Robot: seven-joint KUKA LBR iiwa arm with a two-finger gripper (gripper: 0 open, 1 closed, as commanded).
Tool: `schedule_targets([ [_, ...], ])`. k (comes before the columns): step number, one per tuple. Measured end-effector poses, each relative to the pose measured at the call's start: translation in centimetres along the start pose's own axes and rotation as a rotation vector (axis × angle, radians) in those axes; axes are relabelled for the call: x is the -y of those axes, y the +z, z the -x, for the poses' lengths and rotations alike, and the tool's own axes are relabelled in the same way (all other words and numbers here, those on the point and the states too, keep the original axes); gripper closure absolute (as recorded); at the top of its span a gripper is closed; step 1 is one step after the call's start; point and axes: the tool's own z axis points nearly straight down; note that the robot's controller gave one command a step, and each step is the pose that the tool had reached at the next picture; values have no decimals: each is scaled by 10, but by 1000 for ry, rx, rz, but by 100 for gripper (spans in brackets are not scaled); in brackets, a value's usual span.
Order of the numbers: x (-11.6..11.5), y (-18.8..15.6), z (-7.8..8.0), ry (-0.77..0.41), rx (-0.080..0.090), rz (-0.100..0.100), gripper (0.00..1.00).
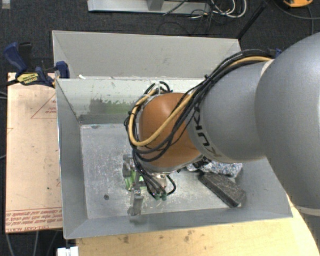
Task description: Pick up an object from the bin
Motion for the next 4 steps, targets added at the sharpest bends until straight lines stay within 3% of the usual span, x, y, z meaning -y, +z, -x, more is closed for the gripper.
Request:
schedule_targets([
  [1,1,-4,2,4,6,1,0],
  [2,32,46,40,-54,50,27,0],
  [3,31,44,40,-54,55,24,0],
  [4,49,51,41,-19,34,14,0],
])
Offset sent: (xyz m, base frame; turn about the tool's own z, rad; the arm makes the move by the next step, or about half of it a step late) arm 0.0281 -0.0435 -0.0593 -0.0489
